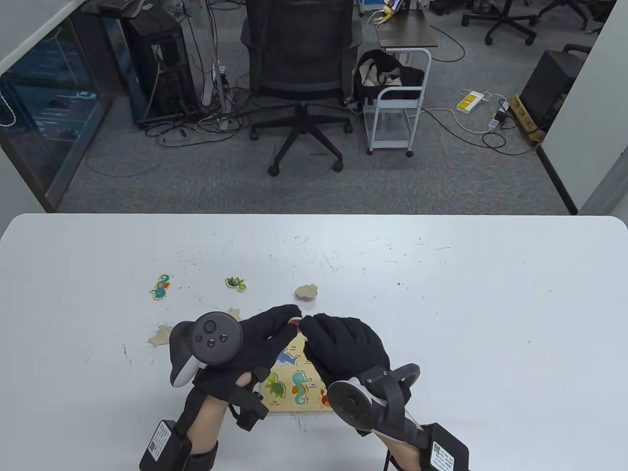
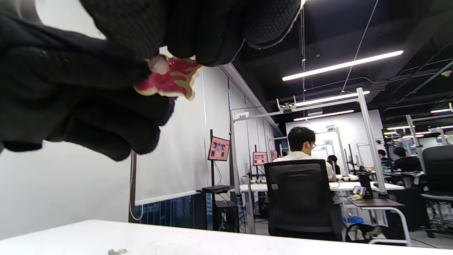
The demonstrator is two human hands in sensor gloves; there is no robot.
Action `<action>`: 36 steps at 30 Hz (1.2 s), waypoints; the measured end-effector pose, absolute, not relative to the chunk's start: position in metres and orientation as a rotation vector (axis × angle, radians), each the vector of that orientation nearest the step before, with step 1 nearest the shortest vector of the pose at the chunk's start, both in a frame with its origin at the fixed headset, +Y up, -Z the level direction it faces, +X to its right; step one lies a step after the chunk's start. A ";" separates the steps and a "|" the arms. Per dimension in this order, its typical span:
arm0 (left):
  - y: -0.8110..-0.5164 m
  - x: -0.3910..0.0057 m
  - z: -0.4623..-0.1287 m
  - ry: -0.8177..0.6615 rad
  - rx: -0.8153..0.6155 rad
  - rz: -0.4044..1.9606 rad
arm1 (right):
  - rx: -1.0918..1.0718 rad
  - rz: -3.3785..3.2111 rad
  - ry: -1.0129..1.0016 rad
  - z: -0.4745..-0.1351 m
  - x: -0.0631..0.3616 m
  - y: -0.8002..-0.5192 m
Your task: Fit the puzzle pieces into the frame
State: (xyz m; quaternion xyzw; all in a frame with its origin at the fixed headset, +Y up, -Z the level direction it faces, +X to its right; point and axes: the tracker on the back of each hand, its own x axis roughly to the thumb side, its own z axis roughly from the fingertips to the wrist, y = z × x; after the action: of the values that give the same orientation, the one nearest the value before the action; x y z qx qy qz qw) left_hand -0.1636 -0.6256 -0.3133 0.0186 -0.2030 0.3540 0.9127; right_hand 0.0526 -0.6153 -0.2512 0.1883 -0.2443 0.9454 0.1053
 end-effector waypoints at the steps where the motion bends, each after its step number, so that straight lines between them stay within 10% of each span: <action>1: -0.626 -0.164 -0.314 -0.428 0.028 0.742 | 0.552 2.797 -0.704 -0.252 0.053 -0.616; 21: -0.638 -0.159 -0.325 -0.491 -0.125 0.817 | 0.476 2.764 -0.690 -0.267 0.056 -0.626; 36: -0.633 -0.177 -0.321 -0.223 0.215 0.288 | 0.332 3.000 -0.299 -0.320 0.075 -0.644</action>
State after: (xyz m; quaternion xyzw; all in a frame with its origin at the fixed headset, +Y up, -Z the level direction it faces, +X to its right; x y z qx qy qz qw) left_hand -0.1770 -0.6327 -0.3214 0.1065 -0.1108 0.1430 0.9777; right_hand 0.0751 -0.6442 -0.3202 0.1094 -0.0985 0.9876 0.0543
